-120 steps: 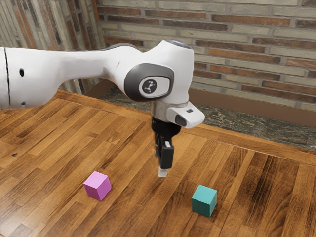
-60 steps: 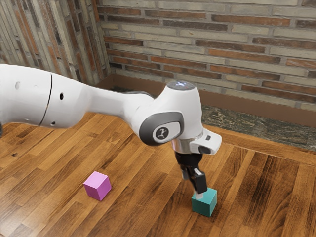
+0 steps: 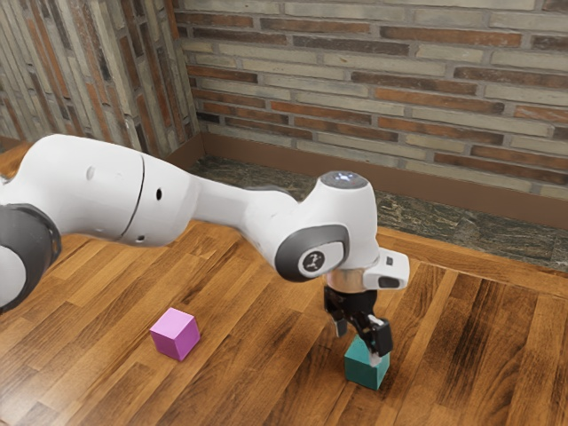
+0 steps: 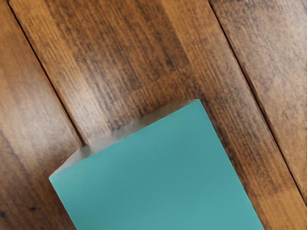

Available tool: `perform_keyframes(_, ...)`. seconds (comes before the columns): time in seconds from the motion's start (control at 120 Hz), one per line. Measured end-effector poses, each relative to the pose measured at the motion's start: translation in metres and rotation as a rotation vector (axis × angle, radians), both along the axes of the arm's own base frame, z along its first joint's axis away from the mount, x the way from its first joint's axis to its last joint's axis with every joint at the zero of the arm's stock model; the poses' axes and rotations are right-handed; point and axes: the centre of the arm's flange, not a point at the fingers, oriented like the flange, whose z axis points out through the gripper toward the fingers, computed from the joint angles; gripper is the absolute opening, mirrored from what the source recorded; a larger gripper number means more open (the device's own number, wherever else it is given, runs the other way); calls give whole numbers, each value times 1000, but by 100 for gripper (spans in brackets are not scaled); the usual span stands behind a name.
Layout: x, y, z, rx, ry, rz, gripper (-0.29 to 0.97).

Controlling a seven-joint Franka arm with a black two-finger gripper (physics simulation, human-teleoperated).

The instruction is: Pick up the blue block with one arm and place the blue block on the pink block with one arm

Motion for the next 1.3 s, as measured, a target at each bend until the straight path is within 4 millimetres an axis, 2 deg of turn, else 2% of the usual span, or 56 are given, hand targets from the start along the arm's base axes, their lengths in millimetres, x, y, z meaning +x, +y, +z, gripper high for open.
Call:
perform_keyframes(0.25, 18, -3, -15, 15, -6, 69, 68)
perform_keyframes(0.458, 19, -4, -28, 22, 10, 102, 68)
perform_keyframes(0.6, 24, -14, -29, 15, 3, 110, 68)
perform_keyframes(0.725, 28, -9, -34, 22, 5, 130, 68)
perform_keyframes(0.842, 29, -8, -39, 25, 11, 142, 52)
perform_keyframes(0.925, 29, -8, -40, 27, 11, 147, 45)
perform_keyframes(0.975, 29, -8, -32, 24, 1, 149, 45)
perform_keyframes(1.075, 25, -5, 1, 23, -29, 152, 42)
perform_keyframes(1.3, 14, 53, 42, 75, -7, 190, 41)
